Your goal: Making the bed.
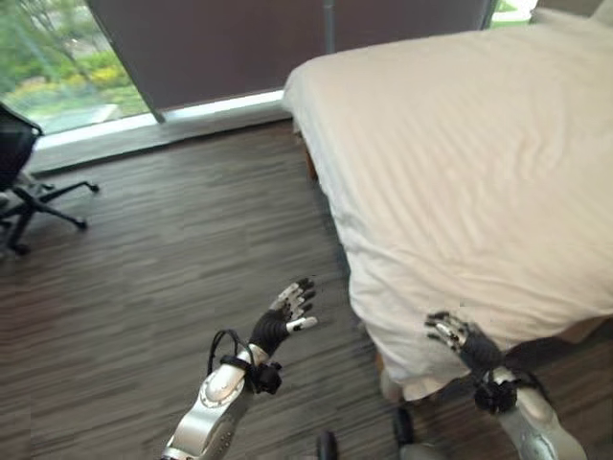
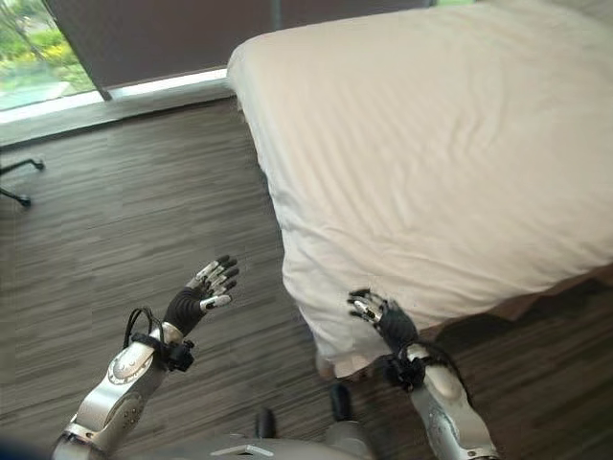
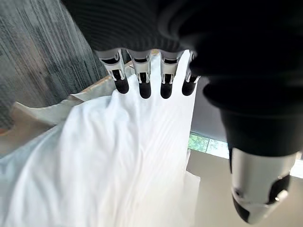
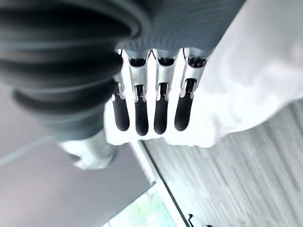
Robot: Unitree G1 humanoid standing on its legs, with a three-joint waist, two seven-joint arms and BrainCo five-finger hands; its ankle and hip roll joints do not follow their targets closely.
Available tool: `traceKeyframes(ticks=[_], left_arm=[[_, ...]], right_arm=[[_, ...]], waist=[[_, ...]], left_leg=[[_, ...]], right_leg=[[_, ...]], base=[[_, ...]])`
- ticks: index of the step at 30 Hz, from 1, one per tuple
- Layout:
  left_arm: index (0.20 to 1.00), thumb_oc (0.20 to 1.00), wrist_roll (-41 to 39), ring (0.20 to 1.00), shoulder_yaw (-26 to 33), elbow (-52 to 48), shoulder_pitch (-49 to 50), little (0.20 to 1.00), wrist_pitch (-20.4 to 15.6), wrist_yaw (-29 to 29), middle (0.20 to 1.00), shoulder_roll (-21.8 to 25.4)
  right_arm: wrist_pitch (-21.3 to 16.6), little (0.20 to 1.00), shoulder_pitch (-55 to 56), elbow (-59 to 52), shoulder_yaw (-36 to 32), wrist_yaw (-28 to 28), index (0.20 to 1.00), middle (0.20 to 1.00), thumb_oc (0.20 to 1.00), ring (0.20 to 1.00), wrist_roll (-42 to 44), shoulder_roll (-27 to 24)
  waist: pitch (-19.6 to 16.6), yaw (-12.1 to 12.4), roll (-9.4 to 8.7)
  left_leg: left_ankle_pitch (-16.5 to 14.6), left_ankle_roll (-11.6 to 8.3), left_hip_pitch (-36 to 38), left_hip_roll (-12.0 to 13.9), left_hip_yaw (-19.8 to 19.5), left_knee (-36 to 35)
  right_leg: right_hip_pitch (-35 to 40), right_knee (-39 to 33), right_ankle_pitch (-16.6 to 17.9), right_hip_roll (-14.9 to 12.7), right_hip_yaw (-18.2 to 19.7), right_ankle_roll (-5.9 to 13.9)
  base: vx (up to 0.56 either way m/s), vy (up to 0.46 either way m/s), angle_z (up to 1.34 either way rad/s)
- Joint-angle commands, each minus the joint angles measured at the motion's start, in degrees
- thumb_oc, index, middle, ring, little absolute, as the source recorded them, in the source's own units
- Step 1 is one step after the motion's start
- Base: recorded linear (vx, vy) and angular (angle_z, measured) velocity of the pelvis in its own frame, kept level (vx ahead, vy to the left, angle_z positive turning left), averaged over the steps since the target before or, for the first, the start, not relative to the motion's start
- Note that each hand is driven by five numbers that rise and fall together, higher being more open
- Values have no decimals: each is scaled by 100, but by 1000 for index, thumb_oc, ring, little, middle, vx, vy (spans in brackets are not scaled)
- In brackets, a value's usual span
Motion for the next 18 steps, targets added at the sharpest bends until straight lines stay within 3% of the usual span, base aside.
traceKeyframes(ticks=[1, 2, 9, 13, 14, 18], left_arm=[[1000, 1000, -64, 1000, 3, 34, -488, 1000, -247, 15, 1000, 12], [1000, 1000, -79, 1000, -114, 33, -604, 1000, -256, 58, 1000, -34], [1000, 1000, -8, 1000, -517, 113, -959, 1000, -307, -2, 1000, -158], [1000, 1000, -152, 1000, -674, 172, -1023, 1000, -263, -28, 1000, -226], [1000, 1000, -186, 1000, -769, 191, -1122, 1000, -256, 18, 1000, -218], [1000, 1000, -219, 1000, -803, 255, -1190, 1000, -266, 47, 1000, -239]], right_arm=[[-470, 200, -774, -140, -196, -153, 200, 200, 200, 200, 775, 292], [-524, 200, -969, 5, -133, -254, 200, 200, 200, 200, 982, 438], [-642, 200, -1388, -298, -27, -196, 200, 200, 200, 200, 734, 155], [-820, 200, -1691, -409, -198, -433, 200, 200, 200, 200, 767, 214], [-1023, 200, -2084, -205, -392, -801, 200, 200, 200, 200, 797, 316], [-1103, 200, -2371, -13, -489, -1008, 200, 200, 200, 200, 626, 298]], waist=[[268, -10, -159], [313, -6, -88], [402, -15, 36], [413, -9, 73], [439, 13, 134], [491, 41, 197]], left_leg=[[75, -189, -218, -27, -263, 63], [93, -191, -264, -39, -268, 63], [132, -211, -401, -48, -254, 63], [132, -209, -443, -42, -242, 63], [139, -210, -491, -58, -241, 63], [147, -209, -528, -71, -239, 63]], right_leg=[[100, 99, 115, -255, -214, 379], [55, 99, 128, -257, -197, 378], [-87, 99, 149, -248, -176, 365], [-137, 99, 151, -245, -155, 379], [-190, 99, 147, -249, -140, 386], [-243, 99, 161, -261, -143, 389]], base=[[-50, 5, 4], [-32, -6, 4], [-11, -7, 2], [8, -11, -2], [0, 0, 0], [0, -2, -1]])
